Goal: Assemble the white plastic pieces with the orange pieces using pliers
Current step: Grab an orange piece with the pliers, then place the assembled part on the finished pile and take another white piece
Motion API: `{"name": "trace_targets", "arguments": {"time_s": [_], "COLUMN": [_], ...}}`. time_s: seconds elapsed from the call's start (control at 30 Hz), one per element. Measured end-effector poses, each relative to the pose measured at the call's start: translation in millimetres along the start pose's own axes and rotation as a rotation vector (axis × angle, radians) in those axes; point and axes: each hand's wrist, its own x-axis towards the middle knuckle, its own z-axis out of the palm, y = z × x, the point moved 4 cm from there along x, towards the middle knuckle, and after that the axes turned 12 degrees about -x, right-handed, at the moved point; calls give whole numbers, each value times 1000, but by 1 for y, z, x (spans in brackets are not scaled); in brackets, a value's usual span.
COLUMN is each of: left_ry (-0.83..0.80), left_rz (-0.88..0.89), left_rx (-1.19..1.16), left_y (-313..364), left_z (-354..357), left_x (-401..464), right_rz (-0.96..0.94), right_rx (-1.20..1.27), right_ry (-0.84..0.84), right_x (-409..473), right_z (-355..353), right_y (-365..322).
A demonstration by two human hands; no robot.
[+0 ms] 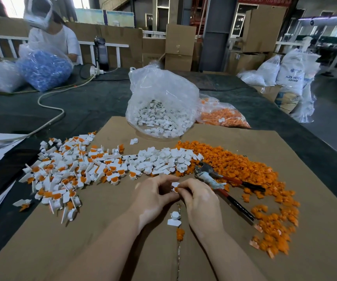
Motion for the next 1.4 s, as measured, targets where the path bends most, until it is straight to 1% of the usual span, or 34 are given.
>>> {"name": "trace_targets", "arguments": {"time_s": [0.17,0.37,0.43,0.5,0.57,0.67,0.73,0.83,0.97,1.2,1.27,1.33,1.4], "left_ry": [13,19,22,28,38,64,86,178,380,616,662,691,704], "left_rz": [37,48,36,0,-25,-17,17,8,-85,-157,-190,-231,-188], "left_rx": [31,79,67,39,24,53,137,213,185,233,216,258,333], "left_y": [2,5,5,4,3,3,4,3,-8,-24,-26,-23,-17], "left_z": [2,3,3,2,1,0,-3,-10,-28,-57,-60,-61,-58], "left_x": [-2,-3,-3,-3,-4,-5,-4,-3,-3,1,2,1,0], "right_rz": [-21,-52,-25,53,141,154,140,146,140,132,131,131,134], "right_rx": [2,-105,-79,27,115,77,35,16,-4,-22,-26,-37,-49], "right_ry": [5,53,14,-26,-8,-18,-34,-30,-40,-37,-30,-30,-30], "right_x": [-1,-2,-1,0,2,2,1,1,2,2,2,2,2], "right_z": [0,-1,0,0,-3,-2,0,1,2,2,2,3,3], "right_y": [1,-6,-4,4,10,10,10,13,13,13,13,13,13]}}
